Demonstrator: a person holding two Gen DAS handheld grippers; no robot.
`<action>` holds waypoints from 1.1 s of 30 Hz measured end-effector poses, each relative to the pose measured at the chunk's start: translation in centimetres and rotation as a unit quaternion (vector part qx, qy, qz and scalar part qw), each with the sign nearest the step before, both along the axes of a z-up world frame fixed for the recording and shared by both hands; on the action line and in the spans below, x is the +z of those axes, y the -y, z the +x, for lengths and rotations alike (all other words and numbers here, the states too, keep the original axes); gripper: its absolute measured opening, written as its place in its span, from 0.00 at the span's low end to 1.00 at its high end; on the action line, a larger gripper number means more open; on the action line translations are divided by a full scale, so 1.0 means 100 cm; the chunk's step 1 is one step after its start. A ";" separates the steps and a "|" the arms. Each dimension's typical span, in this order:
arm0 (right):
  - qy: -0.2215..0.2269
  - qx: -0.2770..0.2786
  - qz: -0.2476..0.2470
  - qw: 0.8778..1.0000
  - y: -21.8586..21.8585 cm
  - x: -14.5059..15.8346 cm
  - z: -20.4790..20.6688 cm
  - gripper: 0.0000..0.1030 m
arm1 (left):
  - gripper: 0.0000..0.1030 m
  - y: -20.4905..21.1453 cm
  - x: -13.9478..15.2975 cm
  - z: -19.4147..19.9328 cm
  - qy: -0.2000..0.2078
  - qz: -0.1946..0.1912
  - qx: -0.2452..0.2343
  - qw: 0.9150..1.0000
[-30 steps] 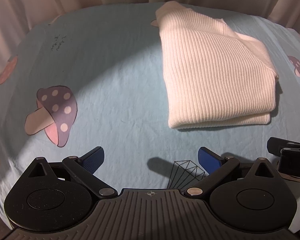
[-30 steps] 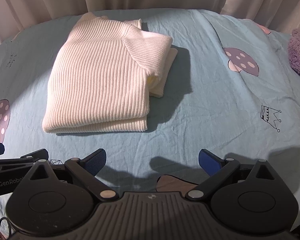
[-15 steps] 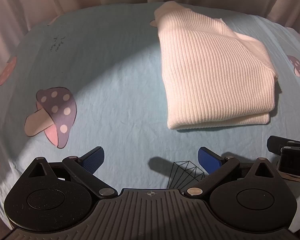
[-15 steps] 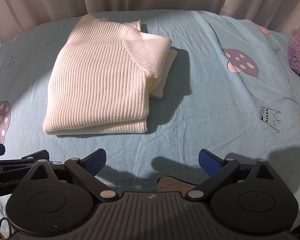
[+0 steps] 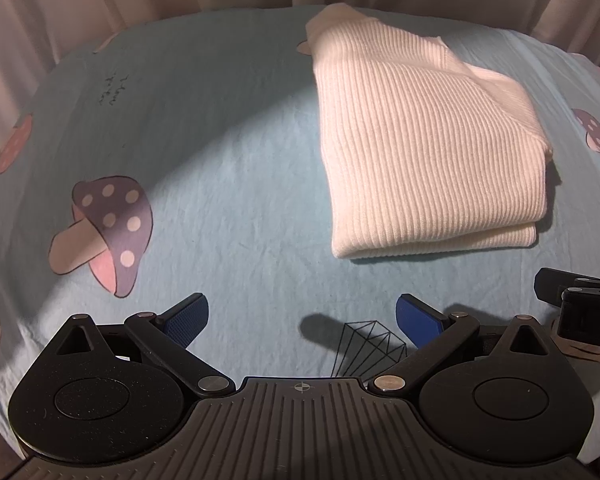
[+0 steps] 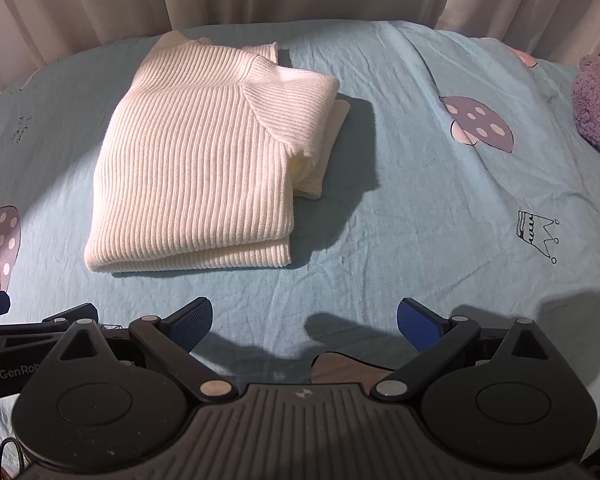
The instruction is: Fold small clothes
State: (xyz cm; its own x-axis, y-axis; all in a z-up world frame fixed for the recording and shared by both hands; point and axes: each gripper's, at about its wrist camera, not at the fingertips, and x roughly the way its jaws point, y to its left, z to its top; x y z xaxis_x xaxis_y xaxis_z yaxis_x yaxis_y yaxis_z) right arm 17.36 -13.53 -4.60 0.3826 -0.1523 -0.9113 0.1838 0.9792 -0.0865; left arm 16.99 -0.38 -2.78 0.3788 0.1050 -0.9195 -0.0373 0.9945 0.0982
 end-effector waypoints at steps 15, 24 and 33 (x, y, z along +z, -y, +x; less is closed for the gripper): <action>0.004 -0.006 0.002 1.000 0.003 0.000 -0.001 0.96 | 0.99 0.001 0.002 0.000 0.002 0.005 -0.004 1.000; 0.007 -0.007 0.003 1.000 0.004 0.002 0.000 0.96 | 0.99 0.001 0.002 0.001 0.002 0.005 -0.003 1.000; 0.007 -0.007 0.002 1.000 0.004 0.002 0.000 0.96 | 0.99 0.001 0.001 0.005 0.002 0.006 -0.006 1.000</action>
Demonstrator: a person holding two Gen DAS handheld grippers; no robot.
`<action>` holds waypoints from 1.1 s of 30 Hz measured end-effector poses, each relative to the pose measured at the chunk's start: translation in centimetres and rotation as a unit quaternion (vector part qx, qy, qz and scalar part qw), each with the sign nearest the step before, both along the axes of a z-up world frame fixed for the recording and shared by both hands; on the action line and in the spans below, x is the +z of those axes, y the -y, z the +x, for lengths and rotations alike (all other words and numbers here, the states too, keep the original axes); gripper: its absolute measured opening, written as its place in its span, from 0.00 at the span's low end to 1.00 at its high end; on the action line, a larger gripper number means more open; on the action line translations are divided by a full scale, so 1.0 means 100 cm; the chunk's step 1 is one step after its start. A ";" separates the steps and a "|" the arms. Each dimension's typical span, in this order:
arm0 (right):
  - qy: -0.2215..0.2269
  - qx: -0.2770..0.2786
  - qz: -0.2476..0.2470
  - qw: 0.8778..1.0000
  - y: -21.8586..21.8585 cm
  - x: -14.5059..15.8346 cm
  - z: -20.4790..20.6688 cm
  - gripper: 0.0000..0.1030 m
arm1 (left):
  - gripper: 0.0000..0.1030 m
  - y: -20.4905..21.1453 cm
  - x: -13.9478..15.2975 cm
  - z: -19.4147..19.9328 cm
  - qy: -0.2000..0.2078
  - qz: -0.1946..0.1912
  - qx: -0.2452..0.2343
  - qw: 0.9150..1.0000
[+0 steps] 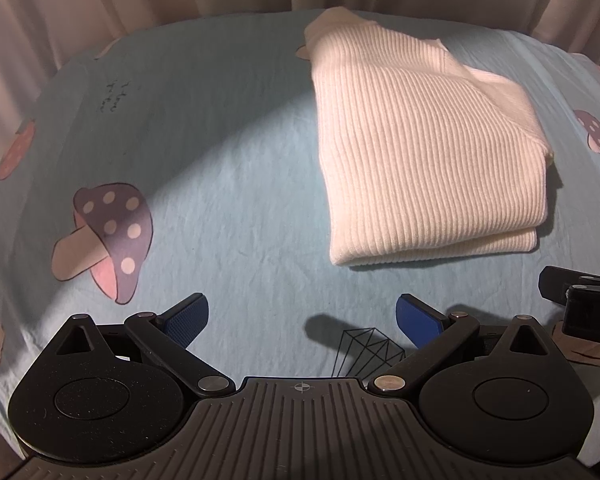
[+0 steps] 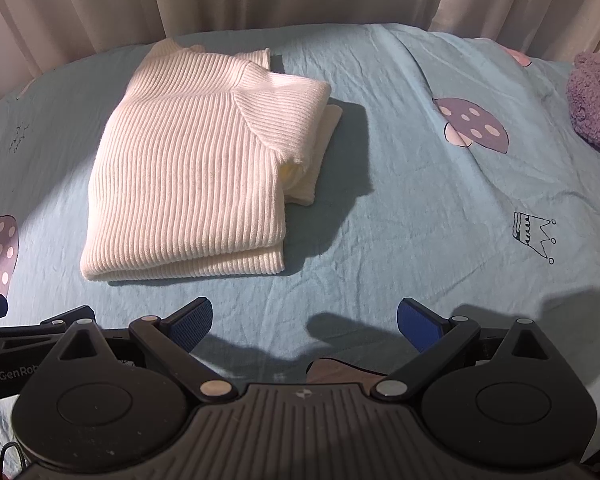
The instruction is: Fold small clothes
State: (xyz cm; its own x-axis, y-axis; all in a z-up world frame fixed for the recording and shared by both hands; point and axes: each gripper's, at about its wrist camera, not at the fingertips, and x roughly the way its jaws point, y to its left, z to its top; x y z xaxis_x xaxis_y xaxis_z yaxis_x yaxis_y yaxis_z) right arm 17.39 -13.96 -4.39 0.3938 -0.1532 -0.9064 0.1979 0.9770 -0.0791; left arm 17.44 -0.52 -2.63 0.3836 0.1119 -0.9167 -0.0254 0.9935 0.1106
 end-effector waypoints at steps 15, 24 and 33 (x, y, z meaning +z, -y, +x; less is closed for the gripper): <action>0.001 0.002 -0.001 1.000 -0.001 0.001 0.002 0.96 | 0.99 0.001 0.000 0.001 0.000 0.000 0.002 1.000; 0.001 0.001 -0.001 1.000 0.000 0.002 0.002 0.96 | 0.99 0.002 0.000 0.002 0.000 0.000 0.002 1.000; 0.003 -0.001 0.000 1.000 0.001 0.003 0.003 0.96 | 0.99 0.006 0.003 0.000 0.019 0.012 -0.007 1.000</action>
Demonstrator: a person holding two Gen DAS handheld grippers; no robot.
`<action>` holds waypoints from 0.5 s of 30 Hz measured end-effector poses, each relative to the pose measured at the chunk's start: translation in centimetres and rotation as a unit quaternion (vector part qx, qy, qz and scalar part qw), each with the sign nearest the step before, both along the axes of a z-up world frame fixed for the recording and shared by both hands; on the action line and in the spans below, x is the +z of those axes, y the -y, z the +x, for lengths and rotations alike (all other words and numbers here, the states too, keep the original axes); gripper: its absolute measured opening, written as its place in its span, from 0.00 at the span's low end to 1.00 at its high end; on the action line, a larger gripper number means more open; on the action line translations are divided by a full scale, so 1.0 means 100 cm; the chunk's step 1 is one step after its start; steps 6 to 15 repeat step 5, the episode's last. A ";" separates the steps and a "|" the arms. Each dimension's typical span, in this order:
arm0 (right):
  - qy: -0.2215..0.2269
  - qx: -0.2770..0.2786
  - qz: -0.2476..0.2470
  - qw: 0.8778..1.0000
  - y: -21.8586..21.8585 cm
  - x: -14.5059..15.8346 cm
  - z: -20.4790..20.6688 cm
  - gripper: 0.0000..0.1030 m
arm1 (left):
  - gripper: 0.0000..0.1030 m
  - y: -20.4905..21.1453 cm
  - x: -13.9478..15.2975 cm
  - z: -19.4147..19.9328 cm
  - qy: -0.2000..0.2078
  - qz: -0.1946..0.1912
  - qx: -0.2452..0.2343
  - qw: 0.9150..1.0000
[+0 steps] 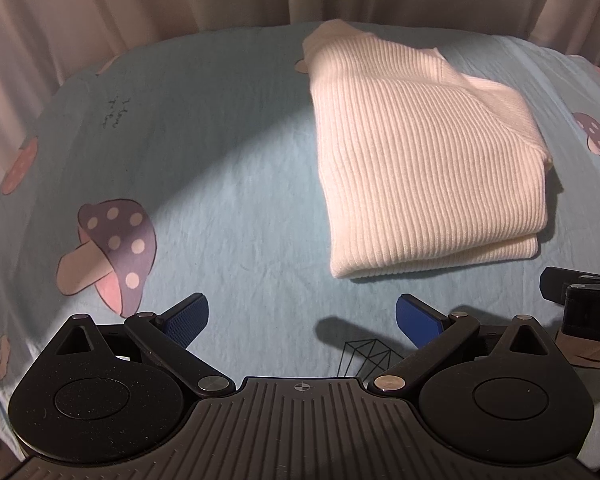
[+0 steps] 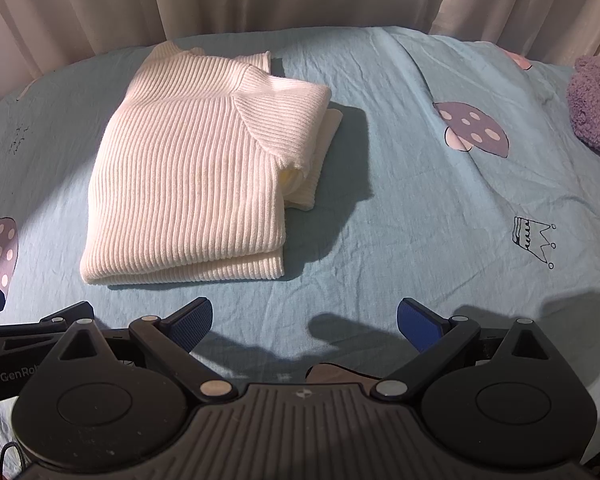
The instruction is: Fold small clothes
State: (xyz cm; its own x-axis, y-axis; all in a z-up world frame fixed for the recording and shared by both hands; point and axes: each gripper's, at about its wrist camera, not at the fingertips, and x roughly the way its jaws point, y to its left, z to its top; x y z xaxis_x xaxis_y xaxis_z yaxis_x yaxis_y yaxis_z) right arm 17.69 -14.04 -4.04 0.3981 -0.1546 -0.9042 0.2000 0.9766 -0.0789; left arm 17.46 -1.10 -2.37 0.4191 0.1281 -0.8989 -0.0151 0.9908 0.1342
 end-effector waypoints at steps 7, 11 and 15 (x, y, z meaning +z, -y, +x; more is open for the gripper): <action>0.001 -0.001 0.000 1.000 0.000 0.000 0.000 0.96 | 0.99 0.001 0.000 0.001 -0.007 -0.020 -0.002 1.000; 0.001 -0.001 0.000 1.000 0.000 0.000 0.000 0.96 | 0.99 0.001 0.000 0.001 -0.007 -0.020 -0.002 1.000; 0.001 -0.001 0.000 1.000 0.000 0.000 0.000 0.96 | 0.99 0.001 0.000 0.001 -0.007 -0.020 -0.002 1.000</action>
